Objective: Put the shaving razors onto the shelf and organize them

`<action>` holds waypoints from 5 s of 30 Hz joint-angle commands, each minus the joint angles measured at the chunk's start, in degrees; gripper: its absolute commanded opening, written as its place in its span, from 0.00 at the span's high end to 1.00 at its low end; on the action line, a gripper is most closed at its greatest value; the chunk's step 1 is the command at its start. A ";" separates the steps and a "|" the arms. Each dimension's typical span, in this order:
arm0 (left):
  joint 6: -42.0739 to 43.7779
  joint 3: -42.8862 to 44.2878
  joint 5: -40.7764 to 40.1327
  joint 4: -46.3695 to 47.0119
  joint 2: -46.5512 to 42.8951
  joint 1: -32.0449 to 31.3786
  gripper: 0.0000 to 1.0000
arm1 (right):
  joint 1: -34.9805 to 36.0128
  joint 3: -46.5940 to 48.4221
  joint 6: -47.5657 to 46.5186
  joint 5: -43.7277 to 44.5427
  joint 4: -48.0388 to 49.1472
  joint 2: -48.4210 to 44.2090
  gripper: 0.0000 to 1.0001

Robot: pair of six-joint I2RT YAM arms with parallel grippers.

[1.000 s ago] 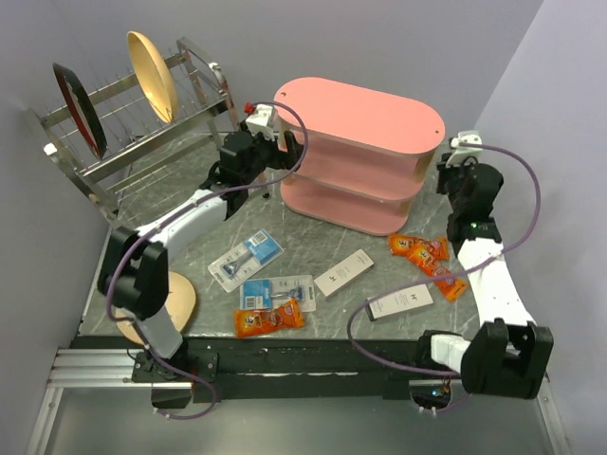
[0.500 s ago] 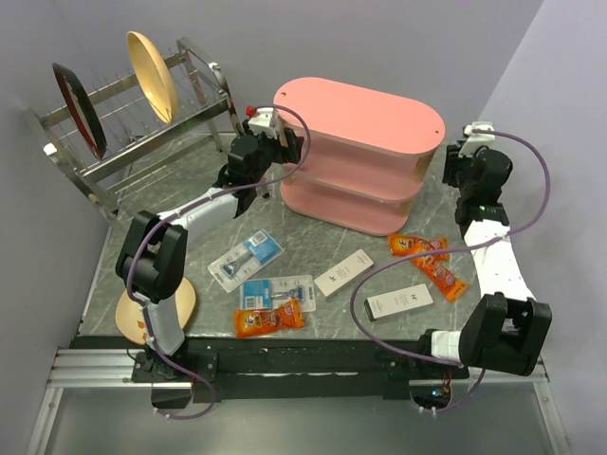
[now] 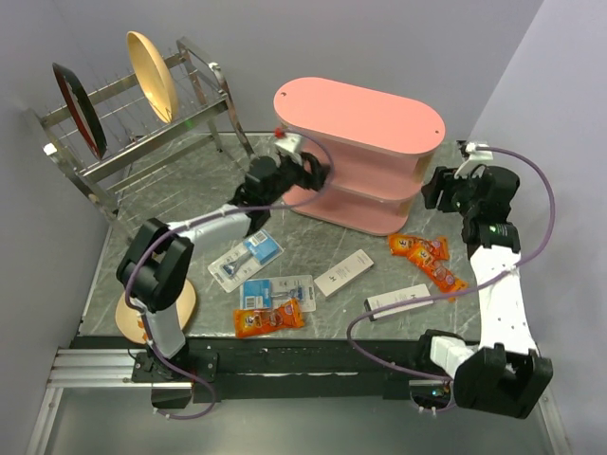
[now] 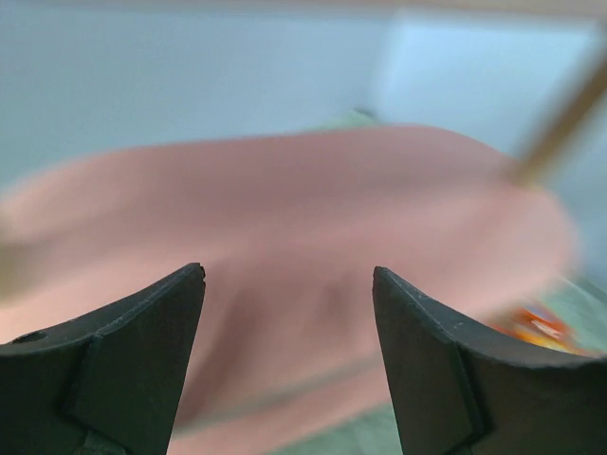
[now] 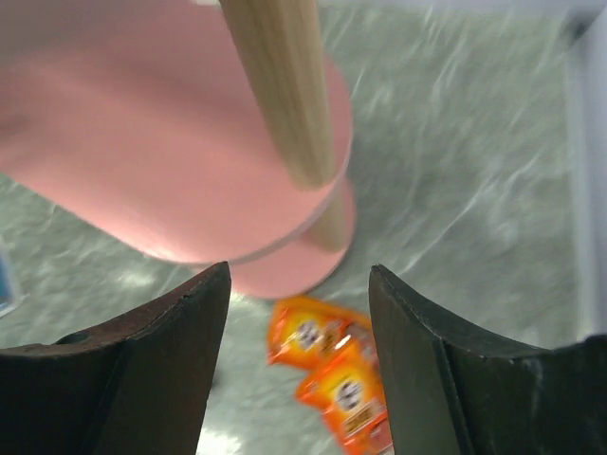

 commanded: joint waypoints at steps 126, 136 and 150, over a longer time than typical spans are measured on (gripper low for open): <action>25.13 4.24 -2.39 -70.58 1.22 -3.75 0.40 | 9.46 1.72 -5.55 -8.41 -16.27 1.52 0.05; 17.40 15.93 -11.17 -62.41 4.82 -6.74 0.47 | 9.37 -0.65 -5.02 -6.39 -15.74 -1.21 0.05; 13.96 32.10 -20.76 -56.96 19.32 -8.23 0.33 | 9.37 -1.18 -4.23 -6.30 -14.16 -0.59 0.06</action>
